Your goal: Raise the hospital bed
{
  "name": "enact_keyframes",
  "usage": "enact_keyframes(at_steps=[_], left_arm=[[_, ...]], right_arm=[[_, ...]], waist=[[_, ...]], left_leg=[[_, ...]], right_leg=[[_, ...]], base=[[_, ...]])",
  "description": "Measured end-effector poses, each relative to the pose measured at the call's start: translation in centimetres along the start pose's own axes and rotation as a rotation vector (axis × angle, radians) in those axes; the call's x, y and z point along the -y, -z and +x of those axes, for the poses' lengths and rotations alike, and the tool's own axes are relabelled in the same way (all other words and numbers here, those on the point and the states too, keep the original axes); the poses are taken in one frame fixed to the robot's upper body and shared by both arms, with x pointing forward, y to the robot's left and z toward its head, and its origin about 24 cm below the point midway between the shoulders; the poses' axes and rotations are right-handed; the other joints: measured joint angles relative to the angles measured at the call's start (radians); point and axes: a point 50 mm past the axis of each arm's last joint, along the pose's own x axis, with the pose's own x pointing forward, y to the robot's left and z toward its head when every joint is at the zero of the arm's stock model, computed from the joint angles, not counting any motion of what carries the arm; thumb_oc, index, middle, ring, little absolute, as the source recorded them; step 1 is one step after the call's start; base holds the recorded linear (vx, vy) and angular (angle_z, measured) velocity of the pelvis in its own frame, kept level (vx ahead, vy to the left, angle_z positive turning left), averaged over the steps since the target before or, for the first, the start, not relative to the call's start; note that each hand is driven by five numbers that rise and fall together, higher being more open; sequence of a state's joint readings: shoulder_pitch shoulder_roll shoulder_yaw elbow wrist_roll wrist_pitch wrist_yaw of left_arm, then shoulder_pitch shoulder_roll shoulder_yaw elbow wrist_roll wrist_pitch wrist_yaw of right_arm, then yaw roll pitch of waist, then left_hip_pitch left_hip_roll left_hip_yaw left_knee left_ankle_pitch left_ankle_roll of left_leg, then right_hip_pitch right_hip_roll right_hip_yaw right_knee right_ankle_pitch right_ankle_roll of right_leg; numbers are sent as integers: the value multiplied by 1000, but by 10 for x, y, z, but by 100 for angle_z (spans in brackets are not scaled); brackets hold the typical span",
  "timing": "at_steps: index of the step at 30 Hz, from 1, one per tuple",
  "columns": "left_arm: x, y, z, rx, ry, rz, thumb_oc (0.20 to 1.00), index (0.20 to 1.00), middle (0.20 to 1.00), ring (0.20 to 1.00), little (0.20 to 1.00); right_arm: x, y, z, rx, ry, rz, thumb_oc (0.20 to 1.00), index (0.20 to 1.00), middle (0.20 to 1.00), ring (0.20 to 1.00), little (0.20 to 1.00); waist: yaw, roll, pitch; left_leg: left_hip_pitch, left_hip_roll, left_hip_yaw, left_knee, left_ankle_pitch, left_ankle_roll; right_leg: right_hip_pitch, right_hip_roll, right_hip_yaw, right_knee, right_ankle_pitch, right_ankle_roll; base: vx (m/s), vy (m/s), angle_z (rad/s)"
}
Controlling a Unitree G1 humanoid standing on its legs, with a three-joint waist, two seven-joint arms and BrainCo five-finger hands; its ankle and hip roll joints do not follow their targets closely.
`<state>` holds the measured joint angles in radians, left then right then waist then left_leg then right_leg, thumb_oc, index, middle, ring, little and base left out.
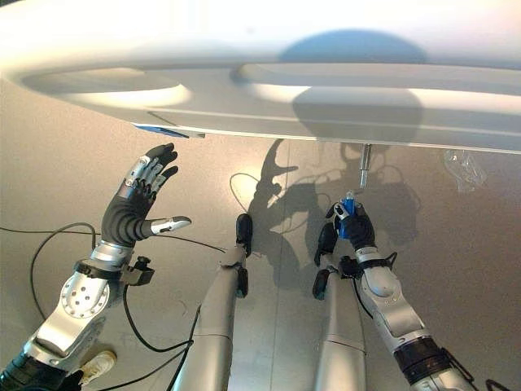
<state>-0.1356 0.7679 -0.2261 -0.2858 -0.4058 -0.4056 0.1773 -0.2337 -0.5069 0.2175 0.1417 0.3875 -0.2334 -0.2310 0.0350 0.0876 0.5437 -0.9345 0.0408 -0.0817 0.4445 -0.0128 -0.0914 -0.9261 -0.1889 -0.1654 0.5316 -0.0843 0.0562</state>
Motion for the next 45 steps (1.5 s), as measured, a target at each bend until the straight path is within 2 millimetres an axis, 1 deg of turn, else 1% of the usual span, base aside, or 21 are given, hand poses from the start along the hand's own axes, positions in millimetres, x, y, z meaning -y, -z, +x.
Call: enact_keyframes(at_steps=[4,9,13,16,17,23,27,28,31,33,39,43,45], left_arm=[[-3,-3,2,15,-1,10,1000,1000,1000,1000,1000],[-1,-6,2,28,17,5,1000,1000,1000,1000,1000],[1,-12,3,52,29,0,1000,1000,1000,1000,1000],[-2,-14,4,63,20,7,1000,1000,1000,1000,1000],[-4,-15,5,68,14,14,1000,1000,1000,1000,1000],[-9,-18,5,64,26,31,1000,1000,1000,1000,1000],[-6,-23,6,78,60,38,1000,1000,1000,1000,1000],[-6,-27,7,83,81,36,1000,1000,1000,1000,1000],[-6,-27,7,73,105,41,1000,1000,1000,1000,1000],[-5,-26,8,64,125,38,1000,1000,1000,1000,1000],[1,-26,11,55,176,27,1000,1000,1000,1000,1000],[4,-29,17,71,210,32,1000,1000,1000,1000,1000],[8,-29,18,75,232,25,1000,1000,1000,1000,1000]], right_arm=[[0,0,0,6,38,50,200,200,200,200,200],[4,0,0,15,87,75,200,200,200,200,200],[9,1,2,32,122,48,200,200,200,200,200],[12,4,2,35,147,26,200,200,200,200,200],[17,11,2,42,174,-32,200,200,200,200,200],[32,17,4,44,246,-123,200,200,200,200,200],[50,24,5,21,314,-186,200,200,200,200,200],[60,27,6,3,339,-216,200,200,200,200,200],[76,30,10,-26,397,-256,200,200,200,200,200],[84,35,13,-61,441,-270,200,200,200,200,200],[98,43,16,-136,510,-262,200,200,200,200,200],[107,49,18,-209,557,-238,200,200,200,200,200],[113,50,26,-279,567,-253,200,200,200,200,200]], waist=[[-21,-8,2],[-19,-13,3],[-19,-19,3],[-18,-25,3],[-18,-34,2],[-18,-43,2],[-18,-60,2],[-18,-63,2],[-19,-63,2],[-18,-63,2],[-13,-63,2],[8,-63,2],[9,-63,2]], left_leg=[[3,-6,1,-6,5,8],[9,-10,8,-13,10,15],[9,-11,16,-17,14,21],[11,-12,18,-23,17,25],[15,-13,20,-25,18,26],[16,-20,22,-33,25,36],[16,-27,24,-38,29,42],[16,-28,25,-42,31,44],[15,-34,27,-44,33,49],[15,-37,28,-47,36,51],[15,-45,29,-49,39,56],[15,-45,31,-49,40,57],[14,-46,31,-48,40,58]], right_leg=[[10,-5,1,-19,9,9],[19,-6,10,-33,19,15],[23,-4,20,-52,34,22],[29,-4,20,-66,42,25],[34,-5,22,-73,46,26],[46,-7,26,-101,65,37],[47,-9,42,-115,75,45],[48,-10,43,-123,81,47],[49,-14,44,-129,87,52],[49,-17,45,-133,89,54],[50,-25,45,-136,91,57],[49,-25,46,-136,92,58],[48,-26,47,-135,92,59]], base=[[8,-6,2],[0,0,0],[7,-8,-2],[0,0,0],[0,0,0],[0,0,0],[0,0,0],[0,0,0],[0,0,0],[0,0,0],[0,0,0],[0,0,0],[0,0,0]])
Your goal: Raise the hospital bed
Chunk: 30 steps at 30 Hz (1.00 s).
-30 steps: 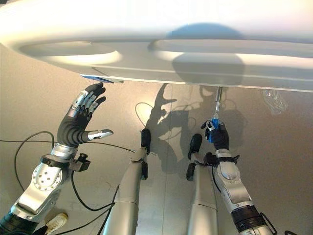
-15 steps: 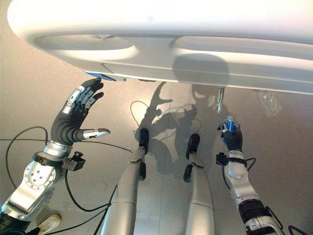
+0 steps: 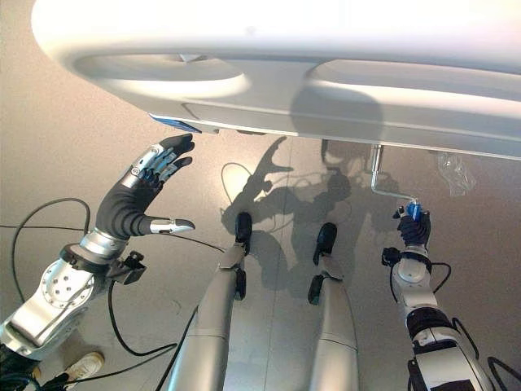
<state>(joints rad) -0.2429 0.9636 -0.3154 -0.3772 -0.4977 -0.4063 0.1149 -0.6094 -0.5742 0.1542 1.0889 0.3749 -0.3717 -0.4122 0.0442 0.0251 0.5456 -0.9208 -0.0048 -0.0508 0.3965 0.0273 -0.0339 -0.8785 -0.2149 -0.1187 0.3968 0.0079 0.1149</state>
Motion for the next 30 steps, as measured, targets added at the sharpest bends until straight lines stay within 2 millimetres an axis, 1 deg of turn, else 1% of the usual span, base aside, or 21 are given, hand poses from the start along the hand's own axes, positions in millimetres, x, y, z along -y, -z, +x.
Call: enact_keyframes(at_steps=[5,7,10,12,13,14,16,17,22,27,28,30], left_arm=[[2,-1,4,14,15,-13,1000,1000,1000,1000,1000],[1,-5,10,37,14,-36,1000,1000,1000,1000,1000],[-1,-14,20,95,23,-26,1000,1000,1000,1000,1000],[-2,-15,21,100,23,-28,1000,1000,1000,1000,1000],[-1,-15,22,100,21,-46,1000,1000,1000,1000,1000],[-1,-15,23,106,17,-56,1000,1000,1000,1000,1000],[5,-14,25,126,6,-102,1000,1000,1000,1000,1000],[6,-14,26,130,9,-109,1000,1000,1000,1000,1000],[10,-10,24,113,8,-133,1000,1000,1000,1000,1000],[14,-7,25,108,-13,-164,1000,1000,1000,1000,1000],[14,-7,25,110,-14,-167,1000,1000,1000,1000,1000],[15,-6,25,108,-24,-176,1000,1000,1000,1000,1000]], right_arm=[[-1,-7,9,-24,-14,-47,200,200,200,200,200],[-1,-12,16,-56,-22,-87,200,200,200,200,200],[0,-18,23,-98,-22,-125,200,200,200,200,200],[-2,-21,24,-96,-37,-143,200,200,200,200,200],[-2,-24,26,-95,-45,-149,200,200,200,200,200],[-4,-25,26,-91,-55,-160,200,200,200,200,200],[-8,-28,27,-100,-59,-154,200,200,200,200,200],[-9,-33,30,-93,-72,-146,200,200,200,200,200],[-12,-44,34,-82,-96,-166,200,200,200,200,200],[-25,-57,36,-56,-136,-236,200,200,200,200,200],[-25,-58,36,-54,-135,-243,200,200,200,200,200],[-32,-58,34,-51,-156,-253,200,200,200,200,200]], waist=[[1,1,-1],[5,4,-1],[22,7,0],[30,7,-1],[29,8,0],[33,9,-1],[36,14,-1],[41,17,-1],[56,27,-1],[56,33,-2],[55,33,-2],[55,34,-2]], left_leg=[[-24,0,0,3,1,-3],[-46,1,-1,26,0,-4],[-83,3,-4,57,-5,-10],[-100,2,-4,75,-9,-13],[-114,3,-6,93,-15,-16],[-120,2,-5,103,-15,-17],[-141,3,-4,143,-35,-24],[-158,6,-5,158,-37,-27],[-203,13,-9,198,-45,-31],[-238,17,-11,219,-48,-35],[-242,18,-12,221,-49,-37],[-245,20,-17,229,-57,-40]], right_leg=[[-30,0,3,15,-1,-2],[-53,0,3,37,-6,-6],[-97,0,6,76,-14,-13],[-115,-1,8,100,-24,-15],[-133,-1,10,126,-36,-23],[-141,-2,13,139,-38,-23],[-171,-3,24,186,-62,-29],[-189,0,27,200,-65,-32],[-239,4,30,247,-76,-43],[-275,4,29,271,-79,-48],[-279,5,29,273,-80,-49],[-282,4,26,289,-89,-49]], base=[[0,0,0],[0,0,0],[0,0,0],[-2,16,1],[-4,43,2],[-3,56,0],[-1,38,-3],[0,39,-7],[1,11,-3],[0,7,0],[0,0,0],[32,5,3]])
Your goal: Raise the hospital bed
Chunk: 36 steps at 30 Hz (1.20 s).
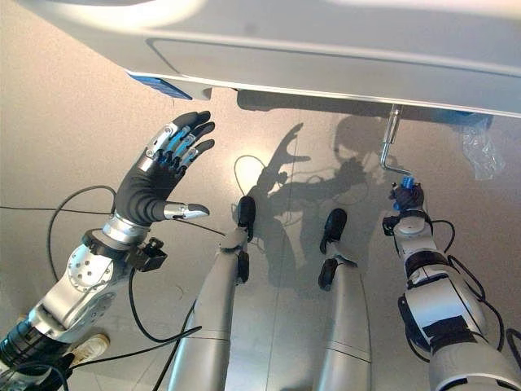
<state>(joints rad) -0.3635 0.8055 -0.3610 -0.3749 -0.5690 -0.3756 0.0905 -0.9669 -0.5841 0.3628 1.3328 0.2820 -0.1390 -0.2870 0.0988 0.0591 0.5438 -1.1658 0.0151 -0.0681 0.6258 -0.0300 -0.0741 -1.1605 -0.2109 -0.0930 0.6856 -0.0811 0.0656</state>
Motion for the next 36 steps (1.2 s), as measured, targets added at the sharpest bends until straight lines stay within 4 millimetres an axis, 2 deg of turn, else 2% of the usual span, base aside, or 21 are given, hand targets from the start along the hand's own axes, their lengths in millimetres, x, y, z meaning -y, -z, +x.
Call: enact_keyframes(at_steps=[4,16,23,24,29,32,36], left_arm=[[-2,2,-2,7,-62,-20,1000,1000,1000,1000,1000],[-6,2,-2,4,-105,-17,1000,1000,1000,1000,1000],[-9,1,-2,12,-117,-12,1000,1000,1000,1000,1000],[-8,1,-2,11,-117,-13,1000,1000,1000,1000,1000],[-8,1,-2,12,-117,-13,1000,1000,1000,1000,1000],[-8,1,-2,14,-114,-15,1000,1000,1000,1000,1000],[-8,2,-2,9,-116,-16,1000,1000,1000,1000,1000]], right_arm=[[-14,-3,-2,-6,-40,-22,200,200,200,200,200],[-40,-17,-7,53,-123,-104,200,200,200,200,200],[-43,-23,-7,74,-130,-100,200,200,200,200,200],[-44,-24,-7,77,-132,-99,1000,1000,1000,1000,1000],[-47,-15,-10,66,-165,-190,1000,1000,1000,1000,1000],[-56,7,-17,16,-213,-215,1000,1000,1000,1000,1000],[-66,22,-24,-13,-270,-250,1000,1000,1000,1000,1000]], waist=[[5,10,-3],[-1,25,-6],[5,27,-7],[5,28,-6],[15,30,-6],[20,32,-7],[20,34,-7]], left_leg=[[-3,3,-6,19,-2,-6],[-1,22,-19,27,-20,-26],[-14,26,-21,31,-17,-30],[-16,25,-22,31,-18,-31],[-13,26,-24,29,-11,-34],[0,26,-26,25,-11,-35],[2,26,-27,28,-21,-32]], right_leg=[[-1,2,-9,16,-11,-12],[-2,13,-29,34,-33,-26],[-19,16,-30,45,-34,-32],[-20,16,-30,47,-38,-40],[-19,16,-33,48,-34,-36],[-8,16,-36,47,-33,-36],[-3,16,-37,48,-44,-40]], base=[[-2,7,1],[0,9,-1],[-7,3,-1],[60,-10,1],[2,-3,1],[-18,4,0],[29,-4,0]])
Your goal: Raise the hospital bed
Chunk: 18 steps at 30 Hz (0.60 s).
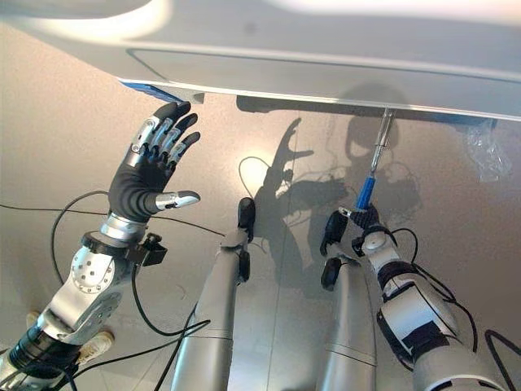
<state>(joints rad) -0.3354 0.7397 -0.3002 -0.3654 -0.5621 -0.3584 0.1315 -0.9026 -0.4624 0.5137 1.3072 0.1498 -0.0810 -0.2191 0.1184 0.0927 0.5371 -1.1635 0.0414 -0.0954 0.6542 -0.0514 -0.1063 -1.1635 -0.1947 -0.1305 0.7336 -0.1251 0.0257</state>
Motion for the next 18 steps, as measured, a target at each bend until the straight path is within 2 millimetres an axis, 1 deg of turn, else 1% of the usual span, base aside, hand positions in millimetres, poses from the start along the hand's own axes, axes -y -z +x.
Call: enact_keyframes(at_steps=[1,2,3,4,5,6,7,8,9,10,11,13,15,17,18], left_arm=[[0,0,0,-1,1,0,1000,1000,1000,1000,1000],[0,0,0,-1,-1,1,1000,1000,1000,1000,1000],[-3,8,-4,-34,-2,19,1000,1000,1000,1000,1000],[-4,12,-6,-55,-1,38,1000,1000,1000,1000,1000],[-11,26,-15,-127,-34,52,1000,1000,1000,1000,1000],[-13,32,-20,-162,-54,56,1000,1000,1000,1000,1000],[-17,41,-27,-208,-78,59,1000,1000,1000,1000,1000],[-23,58,-39,-294,-125,62,1000,1000,1000,1000,1000],[-24,62,-45,-326,-136,62,1000,1000,1000,1000,1000],[-26,70,-52,-366,-161,62,1000,1000,1000,1000,1000],[-27,75,-56,-391,-173,61,1000,1000,1000,1000,1000],[-32,88,-71,-468,-209,69,1000,1000,1000,1000,1000],[-35,95,-77,-507,-235,74,1000,1000,1000,1000,1000],[-35,95,-77,-509,-235,75,1000,1000,1000,1000,1000],[-39,107,-89,-540,-286,97,1000,1000,1000,1000,1000]], right_arm=[[-4,1,-1,-1,-17,-9,1000,1000,1000,1000,1000],[-14,-4,-2,17,-54,-18,1000,1000,1000,1000,1000],[-19,-8,-3,37,-71,30,1000,1000,1000,1000,1000],[-20,-9,-3,43,-73,49,1000,1000,1000,1000,1000],[-22,-14,-3,56,-74,78,1000,1000,1000,1000,1000],[-22,-13,-3,55,-74,85,1000,1000,1000,1000,1000],[-20,-15,-2,61,-65,101,1000,1000,1000,1000,1000],[-13,-23,0,78,-39,141,1000,1000,1000,1000,1000],[-8,-20,0,70,-24,148,1000,1000,1000,1000,1000],[3,-18,2,63,12,182,1000,1000,1000,1000,1000],[6,-17,2,58,27,190,1000,1000,1000,1000,1000],[16,-3,2,20,70,222,1000,1000,1000,1000,1000],[18,1,1,8,86,243,1000,1000,1000,1000,1000],[19,4,1,0,92,239,1000,1000,1000,1000,1000],[19,11,-1,-9,111,313,1000,1000,1000,1000,1000]], waist=[[1,0,0],[0,1,0],[7,4,-2],[6,10,-2],[7,13,-7],[3,17,-7],[7,17,-7],[7,17,-8],[1,18,-6],[4,17,-5],[7,17,-5],[2,15,-5],[0,15,-5],[-6,15,-5],[-11,13,-4]], left_leg=[[-1,0,-1,-2,6,-3],[0,0,-1,1,-2,-2],[4,-2,-2,-9,10,-3],[11,-4,-2,-11,9,-2],[9,-8,-2,-15,13,0],[10,-8,-3,-13,3,3],[9,-11,-2,-13,9,3],[3,-15,-1,-13,15,10],[0,-14,-1,-12,13,11],[-5,-16,0,-10,15,16],[-3,-19,0,-10,12,18],[12,-25,0,-12,15,26],[16,-29,2,-14,16,30],[15,-31,8,-17,16,36],[23,-28,13,-20,17,39]], right_leg=[[0,0,0,0,5,-3],[1,0,-2,0,-2,1],[7,-1,-1,-7,10,3],[12,-3,-2,-8,7,2],[13,-7,-2,-11,12,8],[15,-6,-4,-15,4,7],[15,-8,-1,-17,8,6],[14,-14,-3,-20,19,17],[14,-13,-6,-21,17,18],[12,-17,-7,-24,20,20],[17,-19,-5,-26,17,20],[40,-20,-2,-46,24,31],[46,-21,2,-56,30,35],[45,-22,9,-64,39,40],[55,-19,13,-80,49,42]], base=[[-74,46,2],[37,41,1],[-79,66,3],[50,16,6],[1,19,6],[-2,13,4],[-57,23,4],[-6,16,6],[56,11,8],[55,4,6],[-4,15,4],[-2,5,2],[-7,6,-2],[-13,15,-4],[-14,19,-12]])
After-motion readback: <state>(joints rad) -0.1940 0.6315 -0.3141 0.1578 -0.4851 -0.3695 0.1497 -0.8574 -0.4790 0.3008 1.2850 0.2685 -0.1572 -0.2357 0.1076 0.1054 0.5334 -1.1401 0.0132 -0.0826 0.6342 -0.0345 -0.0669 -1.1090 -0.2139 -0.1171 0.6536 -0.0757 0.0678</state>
